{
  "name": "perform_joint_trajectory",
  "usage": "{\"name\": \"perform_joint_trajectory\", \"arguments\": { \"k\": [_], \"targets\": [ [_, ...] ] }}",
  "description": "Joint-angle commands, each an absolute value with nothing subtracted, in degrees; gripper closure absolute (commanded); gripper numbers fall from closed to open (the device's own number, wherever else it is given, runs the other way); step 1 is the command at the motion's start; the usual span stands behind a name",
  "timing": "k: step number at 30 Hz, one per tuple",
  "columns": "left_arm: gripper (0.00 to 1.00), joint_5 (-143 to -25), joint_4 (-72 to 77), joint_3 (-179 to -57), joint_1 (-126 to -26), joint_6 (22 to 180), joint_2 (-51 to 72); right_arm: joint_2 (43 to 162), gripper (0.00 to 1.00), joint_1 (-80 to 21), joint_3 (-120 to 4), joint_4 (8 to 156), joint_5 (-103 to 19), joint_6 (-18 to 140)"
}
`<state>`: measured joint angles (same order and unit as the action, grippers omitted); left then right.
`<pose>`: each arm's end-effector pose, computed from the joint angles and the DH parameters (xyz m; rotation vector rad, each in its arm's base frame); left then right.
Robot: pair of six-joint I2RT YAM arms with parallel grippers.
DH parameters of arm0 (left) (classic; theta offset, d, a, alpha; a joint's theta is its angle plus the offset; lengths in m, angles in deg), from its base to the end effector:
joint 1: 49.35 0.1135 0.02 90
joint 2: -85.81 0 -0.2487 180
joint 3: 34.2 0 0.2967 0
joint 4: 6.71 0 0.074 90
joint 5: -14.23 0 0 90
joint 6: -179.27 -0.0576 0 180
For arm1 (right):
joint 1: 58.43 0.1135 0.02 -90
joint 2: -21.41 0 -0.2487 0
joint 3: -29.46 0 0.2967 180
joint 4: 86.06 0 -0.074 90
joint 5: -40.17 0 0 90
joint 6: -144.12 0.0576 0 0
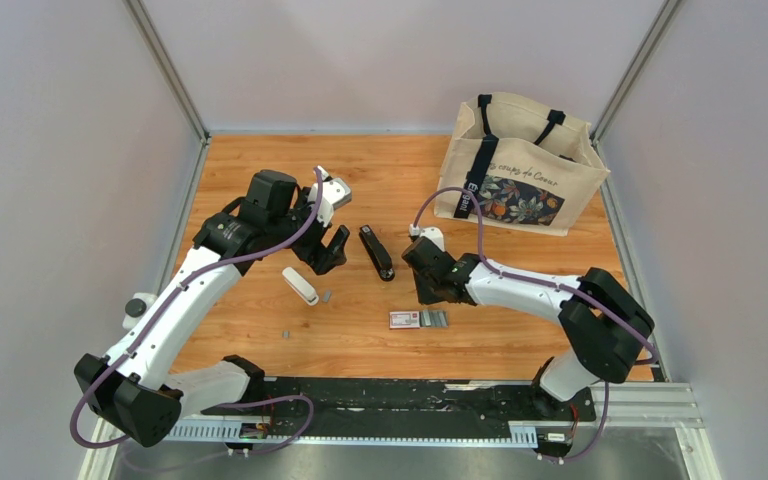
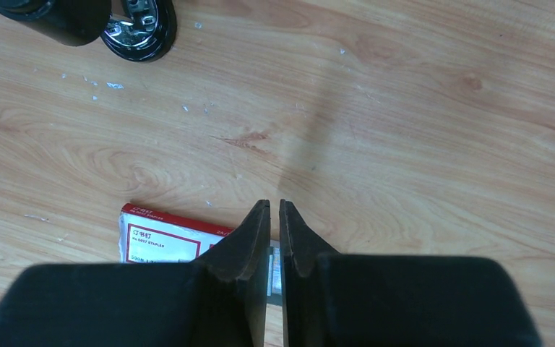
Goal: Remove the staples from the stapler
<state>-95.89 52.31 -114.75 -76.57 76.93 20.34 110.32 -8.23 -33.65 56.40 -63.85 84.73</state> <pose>0.2537 -0.1528 0.3281 0.9558 2.1374 -0.5392 0.2288 0.2528 0.1169 -0.3716 2.6026 0.1575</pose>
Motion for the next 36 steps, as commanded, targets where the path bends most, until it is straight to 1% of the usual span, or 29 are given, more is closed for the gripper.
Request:
{"name": "perform_joint_trajectory", "arguments": {
  "k": [1,20,29,36],
  "targets": [
    [0.11,-96.77,51.54,-114.6,-76.24,76.35,21.04,110.45,0.88,-8.42,-32.93,59.07,-64.33,84.71],
    [0.11,-96.51,51.36,-114.86,-76.24,76.35,20.59,108.08,0.9,-7.89,-28.7,60.21,-62.22,86.64],
    [0.11,-96.42,51.37,-114.77,-76.24,76.44,20.42,106.58,0.9,-7.27,-27.56,59.68,-63.1,86.99],
    [0.11,-96.51,51.45,-114.69,-76.24,76.44,20.51,108.16,0.88,-7.8,-30.71,58.54,-66.18,84.8]
  ]
}}
